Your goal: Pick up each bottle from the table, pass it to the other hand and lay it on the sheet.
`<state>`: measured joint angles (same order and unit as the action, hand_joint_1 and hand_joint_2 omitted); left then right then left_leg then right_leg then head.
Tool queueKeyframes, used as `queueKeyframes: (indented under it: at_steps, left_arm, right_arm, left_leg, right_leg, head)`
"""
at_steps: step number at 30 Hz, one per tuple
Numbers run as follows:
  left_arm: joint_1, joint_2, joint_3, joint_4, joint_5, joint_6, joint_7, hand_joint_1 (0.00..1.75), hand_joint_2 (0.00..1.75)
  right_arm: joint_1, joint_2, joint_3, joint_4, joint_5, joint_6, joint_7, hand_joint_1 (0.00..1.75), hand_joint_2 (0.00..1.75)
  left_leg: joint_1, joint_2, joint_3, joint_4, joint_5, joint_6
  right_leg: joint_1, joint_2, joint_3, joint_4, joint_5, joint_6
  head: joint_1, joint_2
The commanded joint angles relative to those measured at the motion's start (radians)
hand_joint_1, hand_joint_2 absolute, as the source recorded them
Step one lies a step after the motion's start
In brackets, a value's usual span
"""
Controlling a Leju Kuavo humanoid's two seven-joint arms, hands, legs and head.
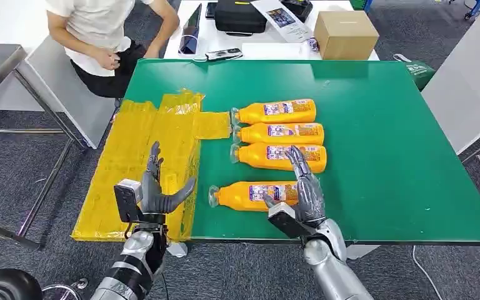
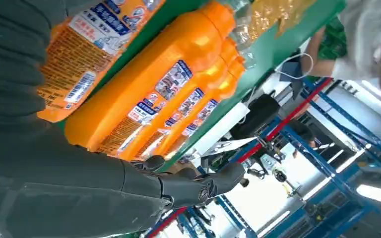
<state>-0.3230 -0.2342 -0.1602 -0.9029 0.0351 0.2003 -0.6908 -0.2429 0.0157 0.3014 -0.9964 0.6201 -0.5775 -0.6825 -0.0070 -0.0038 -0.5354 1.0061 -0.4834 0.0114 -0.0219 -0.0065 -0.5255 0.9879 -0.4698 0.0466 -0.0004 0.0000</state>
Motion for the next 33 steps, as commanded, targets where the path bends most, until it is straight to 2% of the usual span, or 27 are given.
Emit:
queueKeyframes:
  at_steps: [1,6,13,17,33]
  left_arm:
    - [0.029,-0.003,-0.044,-0.096,-0.019,0.012,0.019,0.0,1.75]
    - [0.028,-0.01,-0.069,-0.146,-0.019,0.014,0.031,0.0,1.75]
    - [0.019,-0.011,-0.092,-0.148,-0.02,0.015,0.046,0.0,1.75]
    - [0.008,-0.014,-0.102,-0.134,-0.023,0.015,0.045,0.0,1.75]
    - [-0.018,-0.021,-0.139,-0.101,-0.032,0.013,0.046,0.0,1.75]
  right_arm:
    - [-0.06,-0.104,0.033,0.029,0.179,-0.019,0.081,0.0,1.75]
    - [-0.082,-0.117,0.043,-0.012,0.212,0.037,0.104,0.0,1.75]
    - [-0.093,-0.119,0.067,0.018,0.208,0.099,0.106,0.0,1.75]
    - [-0.103,-0.15,0.084,0.054,0.229,0.123,0.104,0.0,1.75]
    - [-0.083,-0.153,0.097,0.098,0.148,0.281,0.035,0.0,1.75]
  left_leg:
    - [0.001,0.0,-0.002,0.001,0.0,-0.001]
    - [0.0,0.0,-0.003,0.002,0.0,0.0]
    - [0.001,0.0,-0.003,0.003,0.001,-0.001]
    - [0.001,0.0,-0.003,0.003,0.001,-0.001]
    - [0.002,-0.001,-0.004,0.004,0.001,-0.001]
  right_leg:
    - [0.001,0.0,-0.001,0.0,0.001,-0.002]
    - [0.0,0.0,-0.002,0.001,0.001,-0.001]
    - [0.001,0.0,-0.002,0.0,0.002,0.0]
    - [0.001,0.0,-0.002,0.0,0.002,0.0]
    - [0.002,-0.001,-0.001,-0.001,0.003,-0.001]
  head:
    - [0.0,0.0]
    - [-0.001,0.0]
    - [0.0,0.0]
    - [0.0,0.0]
    - [0.0,0.0]
